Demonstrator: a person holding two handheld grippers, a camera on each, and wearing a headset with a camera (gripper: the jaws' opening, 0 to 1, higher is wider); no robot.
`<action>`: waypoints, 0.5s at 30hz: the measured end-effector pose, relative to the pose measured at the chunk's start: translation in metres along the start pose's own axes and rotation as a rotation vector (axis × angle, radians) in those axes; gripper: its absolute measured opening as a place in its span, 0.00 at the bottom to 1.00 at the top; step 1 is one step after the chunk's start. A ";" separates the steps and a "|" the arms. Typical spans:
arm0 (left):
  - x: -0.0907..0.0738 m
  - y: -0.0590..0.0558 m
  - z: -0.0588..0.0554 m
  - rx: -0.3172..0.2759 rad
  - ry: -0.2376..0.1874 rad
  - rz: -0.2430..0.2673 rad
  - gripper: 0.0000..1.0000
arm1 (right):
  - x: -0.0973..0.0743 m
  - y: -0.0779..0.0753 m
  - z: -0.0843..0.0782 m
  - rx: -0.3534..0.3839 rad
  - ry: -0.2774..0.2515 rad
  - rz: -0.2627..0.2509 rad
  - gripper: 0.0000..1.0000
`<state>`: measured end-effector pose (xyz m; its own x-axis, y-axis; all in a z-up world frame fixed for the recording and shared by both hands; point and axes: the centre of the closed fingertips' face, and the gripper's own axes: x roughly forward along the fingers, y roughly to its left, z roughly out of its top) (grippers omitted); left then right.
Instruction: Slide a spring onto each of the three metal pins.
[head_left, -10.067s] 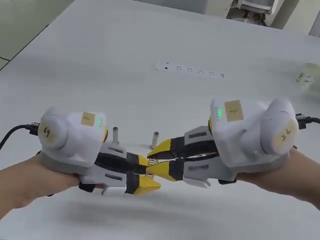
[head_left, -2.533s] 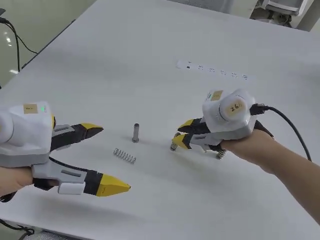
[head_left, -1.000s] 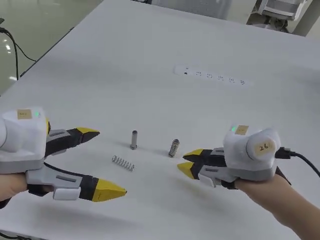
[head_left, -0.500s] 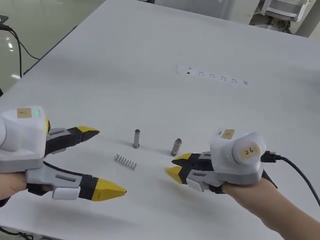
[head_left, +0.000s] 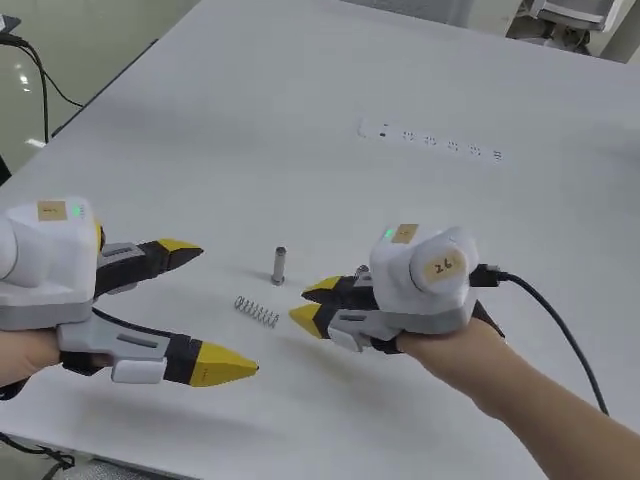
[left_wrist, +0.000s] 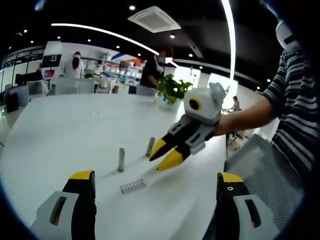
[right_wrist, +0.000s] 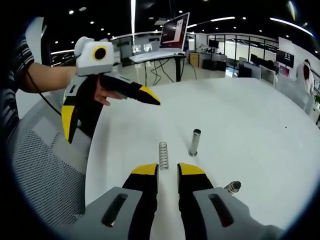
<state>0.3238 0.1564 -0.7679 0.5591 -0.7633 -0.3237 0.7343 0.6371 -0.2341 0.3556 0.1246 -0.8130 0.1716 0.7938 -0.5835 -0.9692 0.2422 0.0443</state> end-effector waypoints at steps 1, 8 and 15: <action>0.000 0.000 0.000 -0.001 0.001 0.000 0.98 | 0.002 0.001 0.001 -0.005 0.001 0.003 0.13; -0.003 0.001 -0.001 -0.003 0.002 0.004 0.98 | 0.014 0.008 0.008 -0.035 0.008 0.019 0.13; -0.005 0.002 -0.002 -0.005 0.005 0.008 0.98 | 0.032 0.009 0.001 -0.068 0.055 0.026 0.13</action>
<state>0.3220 0.1615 -0.7685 0.5629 -0.7578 -0.3298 0.7282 0.6435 -0.2359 0.3520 0.1525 -0.8301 0.1383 0.7668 -0.6269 -0.9832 0.1823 0.0060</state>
